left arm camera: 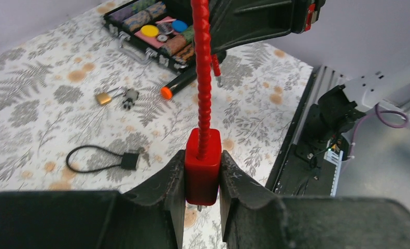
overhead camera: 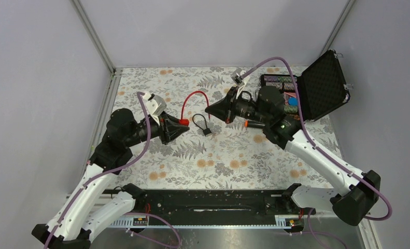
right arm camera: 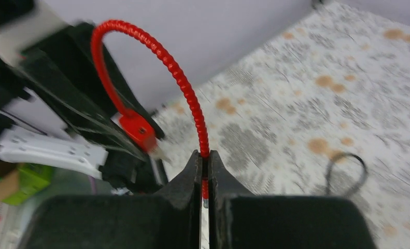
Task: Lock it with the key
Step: Lock the lock.
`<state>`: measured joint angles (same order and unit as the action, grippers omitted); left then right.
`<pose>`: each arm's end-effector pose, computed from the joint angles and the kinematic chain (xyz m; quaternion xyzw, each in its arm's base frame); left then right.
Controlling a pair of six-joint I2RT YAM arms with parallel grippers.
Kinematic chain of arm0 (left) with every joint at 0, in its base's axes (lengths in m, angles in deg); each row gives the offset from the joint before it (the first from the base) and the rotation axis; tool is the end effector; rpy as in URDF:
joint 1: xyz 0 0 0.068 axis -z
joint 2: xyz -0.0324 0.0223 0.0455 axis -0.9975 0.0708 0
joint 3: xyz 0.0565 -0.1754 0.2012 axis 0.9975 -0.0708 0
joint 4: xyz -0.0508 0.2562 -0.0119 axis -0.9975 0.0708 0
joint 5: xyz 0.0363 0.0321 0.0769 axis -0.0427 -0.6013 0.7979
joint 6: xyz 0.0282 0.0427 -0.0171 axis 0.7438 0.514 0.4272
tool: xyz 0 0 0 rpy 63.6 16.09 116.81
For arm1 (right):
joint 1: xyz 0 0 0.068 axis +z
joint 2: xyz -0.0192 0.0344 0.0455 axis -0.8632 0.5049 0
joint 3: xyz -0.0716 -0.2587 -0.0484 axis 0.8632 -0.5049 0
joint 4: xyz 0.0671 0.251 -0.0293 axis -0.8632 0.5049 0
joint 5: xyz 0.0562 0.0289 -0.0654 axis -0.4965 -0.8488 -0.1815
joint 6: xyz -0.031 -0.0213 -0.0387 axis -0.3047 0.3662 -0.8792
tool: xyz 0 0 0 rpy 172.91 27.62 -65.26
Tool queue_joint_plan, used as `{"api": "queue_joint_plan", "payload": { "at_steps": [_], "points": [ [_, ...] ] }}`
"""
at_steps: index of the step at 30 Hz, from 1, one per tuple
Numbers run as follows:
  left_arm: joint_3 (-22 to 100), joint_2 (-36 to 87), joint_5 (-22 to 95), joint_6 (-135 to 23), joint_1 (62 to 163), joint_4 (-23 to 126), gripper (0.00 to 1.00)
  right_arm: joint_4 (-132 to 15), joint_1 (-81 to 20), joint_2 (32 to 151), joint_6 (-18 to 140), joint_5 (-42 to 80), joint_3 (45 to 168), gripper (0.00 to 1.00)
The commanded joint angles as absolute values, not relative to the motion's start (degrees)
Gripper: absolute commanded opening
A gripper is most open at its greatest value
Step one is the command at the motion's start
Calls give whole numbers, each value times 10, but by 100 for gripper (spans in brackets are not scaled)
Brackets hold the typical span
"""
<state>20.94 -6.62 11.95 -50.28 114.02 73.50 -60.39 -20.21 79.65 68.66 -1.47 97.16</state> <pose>0.1307 -0.0916 0.3836 0.3192 0.6803 -0.3895 0.5326 0.2046 0.1903 0.4045 -0.3164 0.6423 0.4610 0.5242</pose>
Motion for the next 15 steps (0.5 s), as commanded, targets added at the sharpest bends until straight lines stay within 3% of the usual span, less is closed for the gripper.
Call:
{"api": "queue_joint_plan", "payload": {
  "at_steps": [1,6,15],
  "points": [
    [182,-66,39,-536,1141,574,0,-967,-168,770,886,-64,918,0],
    [155,-80,-12,-505,1145,548,0,-1037,-122,785,898,-50,910,0],
    [139,-105,-36,-481,1149,537,0,-1024,-74,793,819,-55,909,0]
  ]
}}
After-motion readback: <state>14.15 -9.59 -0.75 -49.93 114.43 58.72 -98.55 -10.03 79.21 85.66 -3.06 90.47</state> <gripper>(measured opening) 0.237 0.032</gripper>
